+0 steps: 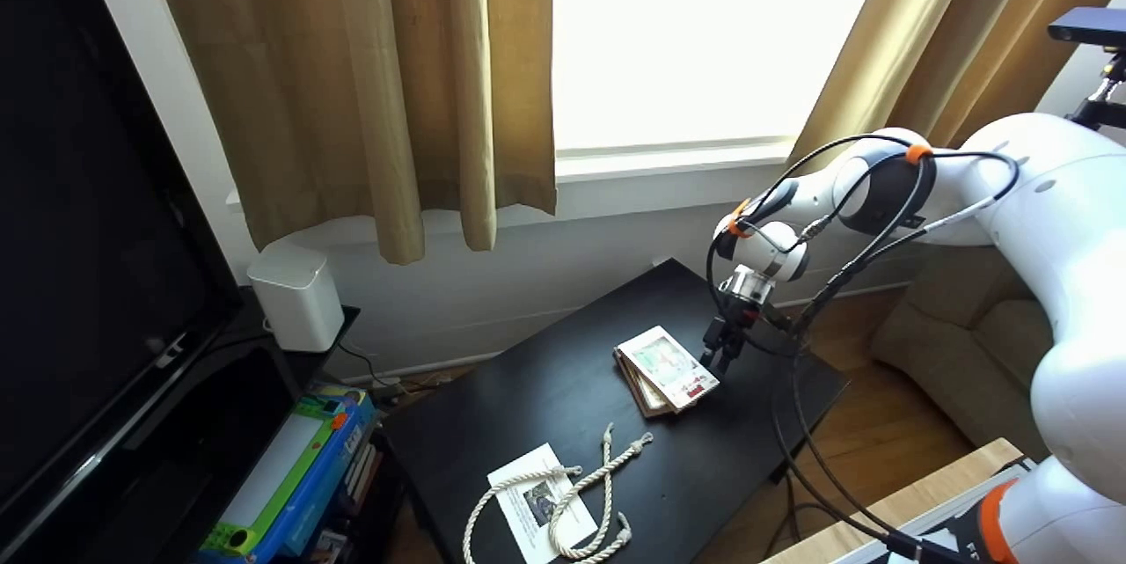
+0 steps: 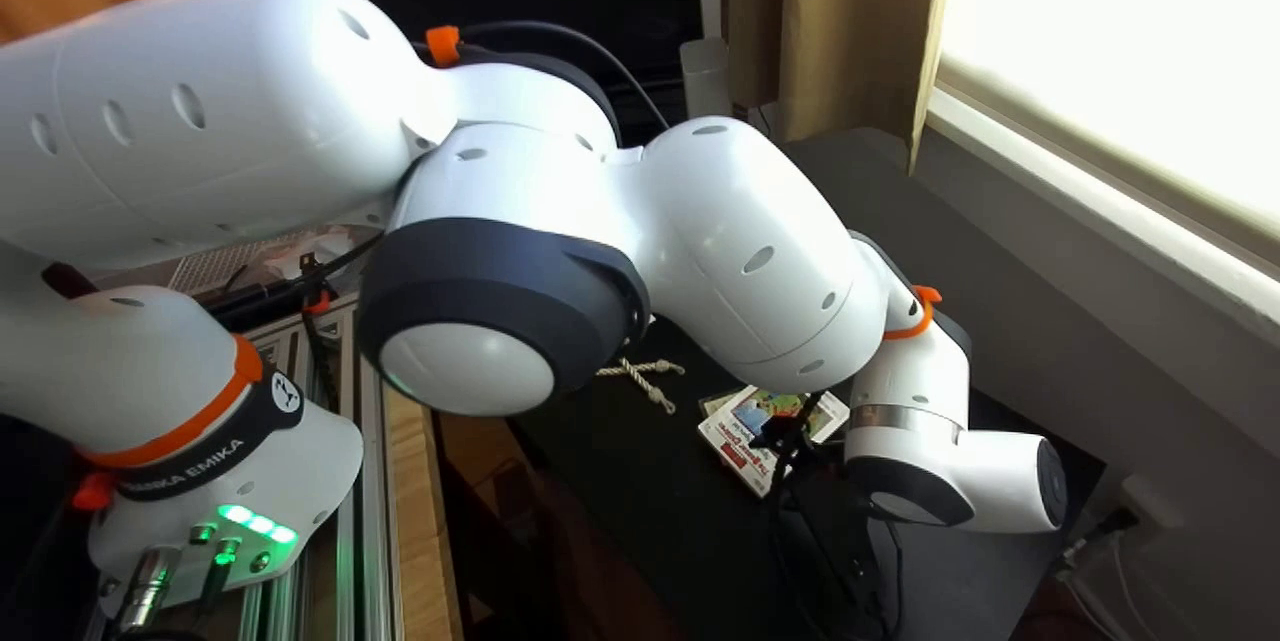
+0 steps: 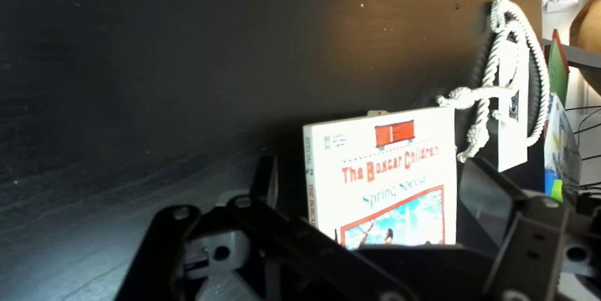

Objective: Restack the top two books on the right

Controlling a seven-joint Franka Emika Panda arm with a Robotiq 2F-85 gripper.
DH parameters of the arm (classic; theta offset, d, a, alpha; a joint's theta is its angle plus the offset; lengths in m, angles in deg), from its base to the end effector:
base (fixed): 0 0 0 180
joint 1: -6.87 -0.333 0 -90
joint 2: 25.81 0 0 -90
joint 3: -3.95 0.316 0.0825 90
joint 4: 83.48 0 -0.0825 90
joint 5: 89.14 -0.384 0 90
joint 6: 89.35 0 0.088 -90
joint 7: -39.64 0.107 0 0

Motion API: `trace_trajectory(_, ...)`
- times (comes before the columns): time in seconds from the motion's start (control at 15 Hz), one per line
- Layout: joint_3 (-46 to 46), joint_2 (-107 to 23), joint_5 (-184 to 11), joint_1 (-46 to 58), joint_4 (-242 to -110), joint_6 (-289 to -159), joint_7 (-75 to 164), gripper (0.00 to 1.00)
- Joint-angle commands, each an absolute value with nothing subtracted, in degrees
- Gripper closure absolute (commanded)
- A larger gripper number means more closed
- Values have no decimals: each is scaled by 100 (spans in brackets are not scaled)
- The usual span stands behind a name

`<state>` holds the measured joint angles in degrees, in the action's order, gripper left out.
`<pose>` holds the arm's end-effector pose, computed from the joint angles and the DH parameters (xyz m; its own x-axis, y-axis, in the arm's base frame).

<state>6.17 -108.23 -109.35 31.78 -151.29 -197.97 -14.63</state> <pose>0.5500 -0.2044 -0.1343 0.9036 0.3633 -0.2272 0.1250 -0.7307 -0.6711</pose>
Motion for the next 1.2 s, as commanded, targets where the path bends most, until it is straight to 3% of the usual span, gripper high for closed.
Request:
trace_trajectory(0.0, 762, -11394, -10795, 3248, -14330, -19434, -1211, 0)
trace_trajectory(1.13, 866, -11136, -10882, 3239, -14905, -19313, -1141, 0)
